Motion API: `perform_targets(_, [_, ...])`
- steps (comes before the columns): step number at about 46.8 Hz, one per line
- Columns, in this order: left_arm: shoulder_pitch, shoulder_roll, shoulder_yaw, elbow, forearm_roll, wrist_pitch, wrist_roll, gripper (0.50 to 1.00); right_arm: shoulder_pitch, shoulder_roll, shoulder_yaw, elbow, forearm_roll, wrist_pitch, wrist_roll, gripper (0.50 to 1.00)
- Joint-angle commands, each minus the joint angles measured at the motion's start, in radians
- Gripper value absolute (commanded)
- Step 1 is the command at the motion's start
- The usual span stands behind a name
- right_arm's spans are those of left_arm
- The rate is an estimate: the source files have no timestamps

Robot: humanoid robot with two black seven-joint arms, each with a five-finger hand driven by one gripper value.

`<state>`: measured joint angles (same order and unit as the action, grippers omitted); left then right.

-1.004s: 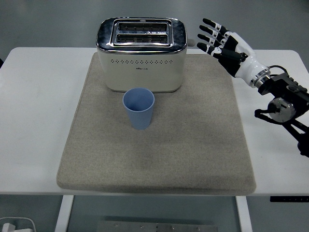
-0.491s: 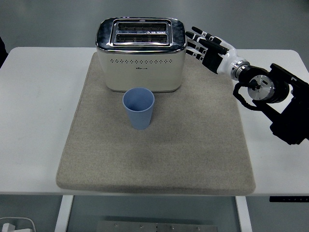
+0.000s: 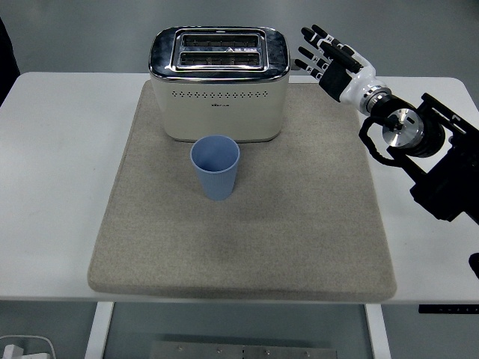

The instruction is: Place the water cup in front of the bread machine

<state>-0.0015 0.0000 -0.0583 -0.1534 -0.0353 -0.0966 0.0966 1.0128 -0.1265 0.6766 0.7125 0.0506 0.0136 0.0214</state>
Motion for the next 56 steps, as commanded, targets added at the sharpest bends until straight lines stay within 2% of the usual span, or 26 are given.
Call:
perform_targets(1, [0.000,0.000,0.000,0.000,0.000,0.000,0.000,1.000,0.000,-0.002,0.000,0.001,0.000,0.002,0.000,0.926])
perform_targets(30, [0.000,0.000,0.000,0.000,0.000,0.000,0.000,1.000,-0.016,-0.033,0.001,0.002,0.000,0.005,0.000,0.926])
perform_targets(56, [0.000,0.000,0.000,0.000,0.000,0.000,0.000,1.000,-0.037,-0.099,0.003,0.001,0.003,0.035,0.002,0.926])
